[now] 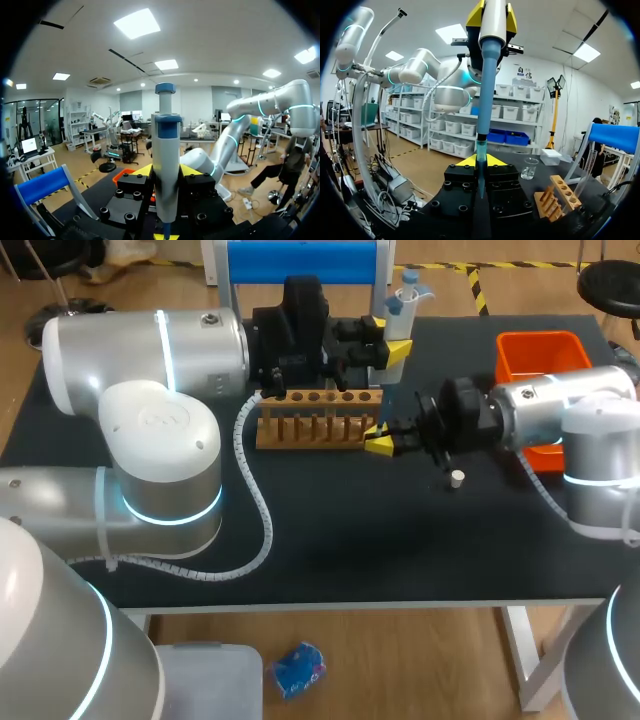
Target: Invert the test tube, pick up the pipette, mount the tip to pipette, aspirate from beaker and dispense into the tube, eject the tip, return the pipette, and cap with the stopper.
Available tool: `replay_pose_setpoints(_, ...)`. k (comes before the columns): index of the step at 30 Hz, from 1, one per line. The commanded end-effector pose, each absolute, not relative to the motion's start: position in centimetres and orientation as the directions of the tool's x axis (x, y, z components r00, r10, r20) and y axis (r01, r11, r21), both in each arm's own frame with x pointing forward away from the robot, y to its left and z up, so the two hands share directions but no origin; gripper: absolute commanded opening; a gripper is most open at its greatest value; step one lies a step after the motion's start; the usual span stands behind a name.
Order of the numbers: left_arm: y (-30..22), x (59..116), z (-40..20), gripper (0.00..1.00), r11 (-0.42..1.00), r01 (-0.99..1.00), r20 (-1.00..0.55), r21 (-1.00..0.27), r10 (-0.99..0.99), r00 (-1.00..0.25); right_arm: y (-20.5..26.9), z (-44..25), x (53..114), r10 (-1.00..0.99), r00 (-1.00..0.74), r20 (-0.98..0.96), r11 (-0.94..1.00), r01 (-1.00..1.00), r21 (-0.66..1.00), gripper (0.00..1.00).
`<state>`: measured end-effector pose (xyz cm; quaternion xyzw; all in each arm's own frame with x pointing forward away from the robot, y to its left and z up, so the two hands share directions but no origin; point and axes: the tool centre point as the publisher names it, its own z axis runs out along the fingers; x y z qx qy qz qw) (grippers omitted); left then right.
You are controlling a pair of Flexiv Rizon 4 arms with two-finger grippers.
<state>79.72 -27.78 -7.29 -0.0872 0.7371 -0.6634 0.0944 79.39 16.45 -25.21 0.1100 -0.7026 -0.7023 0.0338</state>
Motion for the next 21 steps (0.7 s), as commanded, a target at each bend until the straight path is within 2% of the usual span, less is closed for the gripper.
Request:
replay_pose_setpoints(1, -27.82, 79.8, -7.37, 0.0, 0.103, -0.003, -0.023, -0.995, -0.253, -0.967, 16.4, -25.14, 79.41, -0.199, -0.974, -0.106, -0.014, -0.106, 0.994, 0.0)
replay_pose_setpoints(21, -27.82, 79.8, -7.37, 0.0, 0.103, -0.003, -0.023, -0.995, -0.253, -0.967, 16.15, -24.48, 79.64, -0.192, -0.975, -0.109, -0.033, -0.105, 0.994, 0.0)
